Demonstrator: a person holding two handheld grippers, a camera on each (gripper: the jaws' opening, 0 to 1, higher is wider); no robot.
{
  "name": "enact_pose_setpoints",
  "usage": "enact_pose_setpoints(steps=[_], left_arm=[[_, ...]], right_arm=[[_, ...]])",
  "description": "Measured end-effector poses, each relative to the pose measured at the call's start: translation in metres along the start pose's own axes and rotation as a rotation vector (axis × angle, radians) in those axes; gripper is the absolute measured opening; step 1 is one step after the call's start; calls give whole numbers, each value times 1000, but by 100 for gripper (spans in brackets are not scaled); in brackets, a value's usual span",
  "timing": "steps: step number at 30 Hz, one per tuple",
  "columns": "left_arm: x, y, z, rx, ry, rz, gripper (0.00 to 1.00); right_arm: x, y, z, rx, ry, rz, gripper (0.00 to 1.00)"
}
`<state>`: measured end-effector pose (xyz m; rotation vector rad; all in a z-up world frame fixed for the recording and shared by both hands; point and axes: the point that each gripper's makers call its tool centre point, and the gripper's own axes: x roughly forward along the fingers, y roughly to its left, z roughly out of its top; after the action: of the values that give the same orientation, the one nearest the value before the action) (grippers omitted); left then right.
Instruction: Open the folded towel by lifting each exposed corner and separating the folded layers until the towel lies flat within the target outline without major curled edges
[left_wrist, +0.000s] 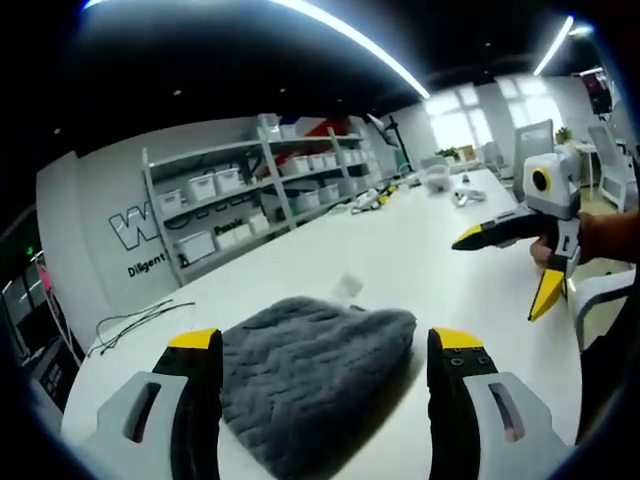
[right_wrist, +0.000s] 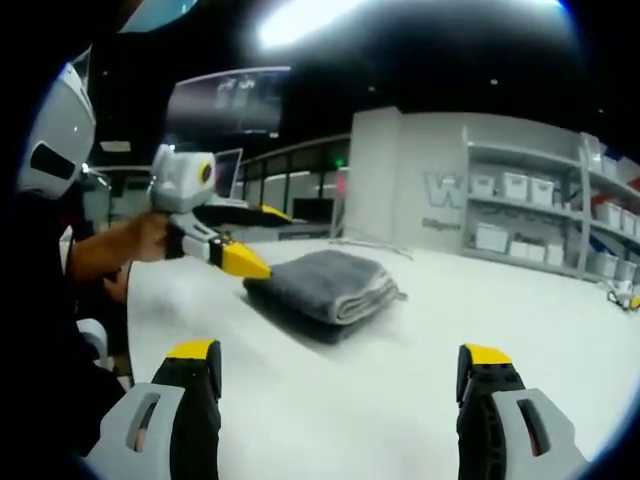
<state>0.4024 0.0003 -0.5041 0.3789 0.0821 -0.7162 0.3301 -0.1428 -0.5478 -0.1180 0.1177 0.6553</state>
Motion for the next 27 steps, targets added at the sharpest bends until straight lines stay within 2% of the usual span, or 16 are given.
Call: enact_pose_setpoints(steps=[6,9,17,27], left_arm=[[6,-5,1,47,8,11,82],[9,-7,5,32,-10,2,81],[14,-9,5,30,-12,-7,80],[18,-12,0,30,6,-15,78]], right_arm=[[-1,-1,0,-8,4,0,100],[-2,-1,0,-7,3,0,100],[-4,-4,-1,-4,5,-6,100],[-4,-6,-6,5,12,-11,99]])
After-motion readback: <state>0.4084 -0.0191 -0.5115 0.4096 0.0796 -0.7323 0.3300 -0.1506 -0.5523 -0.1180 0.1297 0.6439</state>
